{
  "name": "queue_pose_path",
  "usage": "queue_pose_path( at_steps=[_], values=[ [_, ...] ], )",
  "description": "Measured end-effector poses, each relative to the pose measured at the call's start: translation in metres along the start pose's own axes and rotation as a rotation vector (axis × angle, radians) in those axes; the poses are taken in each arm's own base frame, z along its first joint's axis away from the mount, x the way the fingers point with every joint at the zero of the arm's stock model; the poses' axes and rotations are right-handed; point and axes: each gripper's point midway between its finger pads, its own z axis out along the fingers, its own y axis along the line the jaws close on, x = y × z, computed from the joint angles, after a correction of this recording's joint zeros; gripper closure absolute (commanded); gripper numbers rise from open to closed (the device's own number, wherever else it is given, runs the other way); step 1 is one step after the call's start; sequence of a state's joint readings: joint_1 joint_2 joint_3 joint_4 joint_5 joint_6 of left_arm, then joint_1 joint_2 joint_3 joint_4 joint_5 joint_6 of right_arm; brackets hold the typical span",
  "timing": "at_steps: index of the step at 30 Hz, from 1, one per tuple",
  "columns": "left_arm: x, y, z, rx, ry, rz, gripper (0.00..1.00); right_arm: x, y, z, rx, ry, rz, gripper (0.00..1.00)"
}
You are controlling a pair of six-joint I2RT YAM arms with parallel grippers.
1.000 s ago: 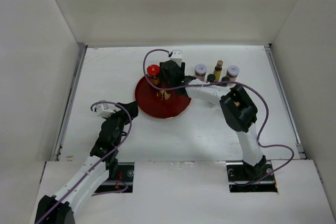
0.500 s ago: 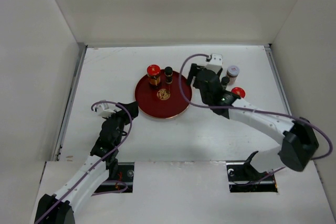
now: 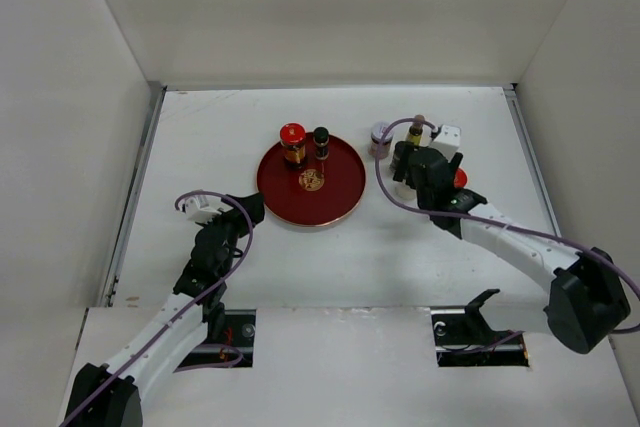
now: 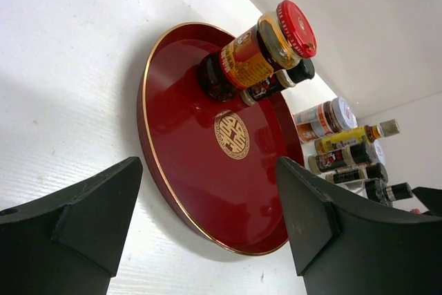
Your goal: Organize the condiment bottles
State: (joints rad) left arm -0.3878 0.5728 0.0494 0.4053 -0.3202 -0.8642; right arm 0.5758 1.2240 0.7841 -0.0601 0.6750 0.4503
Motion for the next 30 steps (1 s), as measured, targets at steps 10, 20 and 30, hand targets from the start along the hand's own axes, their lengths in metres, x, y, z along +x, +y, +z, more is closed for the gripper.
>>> queue_pose_path(
  at_steps=[10, 20, 30],
  values=[
    [-0.001, -0.002, 0.0, 0.007, -0.005, -0.003, 0.23, 0.038, -0.002, 0.035, 0.042, 0.121, -0.093, 0.17],
    [-0.003, -0.004, 0.0, 0.014, -0.012, -0.006, 0.23, 0.039, -0.001, 0.06, 0.069, 0.113, -0.097, 0.49],
    [-0.004, -0.004, 0.0, 0.016, -0.016, -0.008, 0.24, -0.005, 0.057, -0.004, -0.125, 0.005, -0.07, 0.52]
  ],
)
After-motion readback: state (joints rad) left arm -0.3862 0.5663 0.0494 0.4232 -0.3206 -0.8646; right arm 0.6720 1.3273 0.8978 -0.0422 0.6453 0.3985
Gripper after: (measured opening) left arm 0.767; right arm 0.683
